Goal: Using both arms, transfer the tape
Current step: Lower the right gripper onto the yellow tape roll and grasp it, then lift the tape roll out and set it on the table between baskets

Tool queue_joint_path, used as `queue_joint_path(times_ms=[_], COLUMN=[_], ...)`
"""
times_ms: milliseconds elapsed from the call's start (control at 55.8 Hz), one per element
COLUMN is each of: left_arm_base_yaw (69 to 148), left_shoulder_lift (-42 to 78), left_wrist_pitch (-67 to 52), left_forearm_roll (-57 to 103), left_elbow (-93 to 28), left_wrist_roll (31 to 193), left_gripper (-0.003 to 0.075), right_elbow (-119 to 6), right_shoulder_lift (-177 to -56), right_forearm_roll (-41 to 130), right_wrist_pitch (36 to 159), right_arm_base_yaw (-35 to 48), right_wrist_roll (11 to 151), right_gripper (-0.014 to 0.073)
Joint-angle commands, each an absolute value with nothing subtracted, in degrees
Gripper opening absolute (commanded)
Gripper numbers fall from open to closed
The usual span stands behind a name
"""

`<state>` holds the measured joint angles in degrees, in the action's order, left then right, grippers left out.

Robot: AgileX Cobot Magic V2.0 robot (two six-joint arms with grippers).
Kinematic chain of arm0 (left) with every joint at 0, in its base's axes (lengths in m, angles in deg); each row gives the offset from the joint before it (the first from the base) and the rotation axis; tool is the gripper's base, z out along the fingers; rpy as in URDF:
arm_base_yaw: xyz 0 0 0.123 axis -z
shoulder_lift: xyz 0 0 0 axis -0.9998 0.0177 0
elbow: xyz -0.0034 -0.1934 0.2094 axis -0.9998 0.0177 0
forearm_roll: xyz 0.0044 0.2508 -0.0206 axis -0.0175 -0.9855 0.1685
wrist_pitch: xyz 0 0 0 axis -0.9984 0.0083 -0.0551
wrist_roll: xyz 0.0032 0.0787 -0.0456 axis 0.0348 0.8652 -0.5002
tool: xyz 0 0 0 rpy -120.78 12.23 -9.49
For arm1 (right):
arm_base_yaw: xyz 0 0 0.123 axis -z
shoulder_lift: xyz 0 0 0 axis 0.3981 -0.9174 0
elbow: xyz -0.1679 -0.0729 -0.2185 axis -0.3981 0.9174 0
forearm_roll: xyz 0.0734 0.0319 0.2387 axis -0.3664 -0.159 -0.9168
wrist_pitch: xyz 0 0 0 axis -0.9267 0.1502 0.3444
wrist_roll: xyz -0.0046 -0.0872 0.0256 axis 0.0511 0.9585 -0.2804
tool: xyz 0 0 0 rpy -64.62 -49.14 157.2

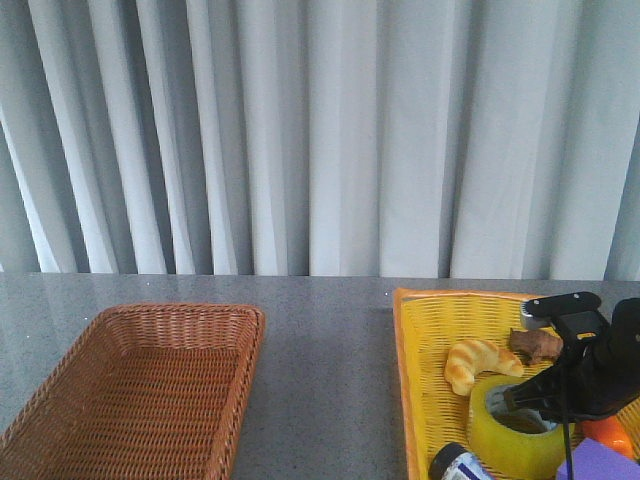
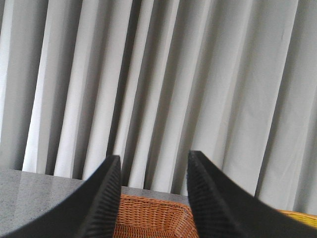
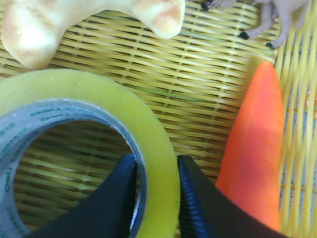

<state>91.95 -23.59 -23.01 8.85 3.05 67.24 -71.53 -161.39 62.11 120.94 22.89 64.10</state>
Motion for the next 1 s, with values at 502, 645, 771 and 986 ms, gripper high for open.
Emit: queue_joint_path(times_ms=[502,645,771,986], left_arm_base_yaw=[91.98,91.98,91.98,91.98], left_shoulder_lift=[-22.79,-22.79,-22.79,-22.79], left_wrist_pitch=[-23.67,-23.67,-23.67,-23.67], left_forearm_roll=[9.14,9.14,9.14,9.14], left_elbow=[1.15,1.15,1.15,1.15], left_wrist_roll=[66.8,66.8,66.8,66.8], left_gripper=[0.0318,0.0318,0.0318,0.0318], right_elbow=[-91.64,-92.09,-92.09,-92.09], right_shoulder_lift=[-147.4,-149.59,-154.24,-163.16], right_forearm_roll=[32.49,23.79,24.72,28.53], right_wrist_pitch=[120.95,123.34,124.84,127.51], right_arm_base_yaw=[18.53,11.01,6.01,4.22], right_wrist_roll=[84.11,95.49,97.43,95.82], right_gripper=[-0.0008,-0.0007,-0.0006,-0.0001])
